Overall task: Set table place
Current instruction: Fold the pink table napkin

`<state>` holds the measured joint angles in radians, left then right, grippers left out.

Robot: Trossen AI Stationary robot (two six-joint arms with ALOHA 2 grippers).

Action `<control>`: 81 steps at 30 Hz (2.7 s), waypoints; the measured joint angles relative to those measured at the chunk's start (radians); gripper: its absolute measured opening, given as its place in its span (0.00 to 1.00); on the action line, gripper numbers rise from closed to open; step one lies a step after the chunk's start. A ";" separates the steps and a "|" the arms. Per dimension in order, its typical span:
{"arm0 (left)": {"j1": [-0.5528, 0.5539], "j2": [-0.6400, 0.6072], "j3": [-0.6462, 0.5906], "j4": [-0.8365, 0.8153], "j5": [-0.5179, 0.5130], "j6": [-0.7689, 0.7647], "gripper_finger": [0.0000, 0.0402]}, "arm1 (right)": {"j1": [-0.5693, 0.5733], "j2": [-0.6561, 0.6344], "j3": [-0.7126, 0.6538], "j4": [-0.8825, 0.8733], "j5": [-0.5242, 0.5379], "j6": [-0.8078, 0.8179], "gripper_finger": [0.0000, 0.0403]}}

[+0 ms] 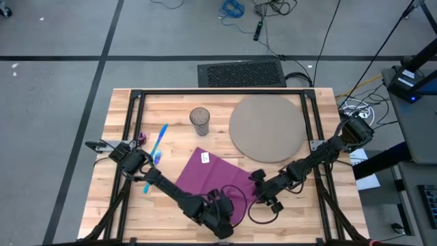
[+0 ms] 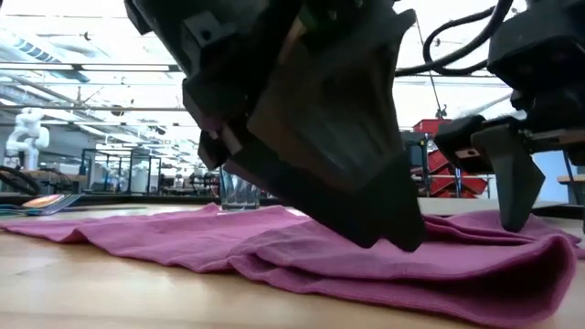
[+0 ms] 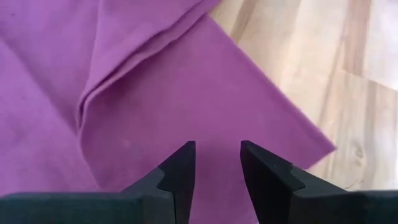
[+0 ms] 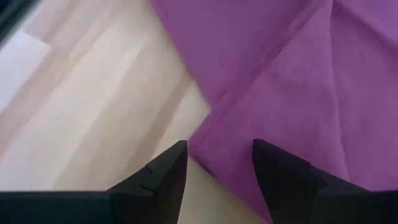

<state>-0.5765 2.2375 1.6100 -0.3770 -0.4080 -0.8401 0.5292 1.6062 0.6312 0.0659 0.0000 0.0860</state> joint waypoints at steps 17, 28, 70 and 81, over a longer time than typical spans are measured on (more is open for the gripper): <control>0.015 0.000 0.000 -0.002 0.025 0.009 0.28 | -0.019 -0.001 0.001 -0.065 0.081 -0.068 0.09; 0.014 0.000 0.000 -0.013 0.026 0.015 0.28 | -0.017 0.002 0.065 -0.134 0.027 -0.084 0.01; 0.013 -0.001 0.000 -0.025 0.034 0.014 0.28 | -0.300 0.000 0.302 -0.569 0.037 -0.237 0.51; 0.013 -0.010 0.001 -0.036 -0.005 0.043 0.28 | -0.249 -0.092 0.302 -0.548 -0.006 -0.183 0.48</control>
<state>-0.5632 2.2280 1.6113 -0.4125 -0.4135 -0.7967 0.2797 1.5144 0.9333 -0.4817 -0.0062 -0.0974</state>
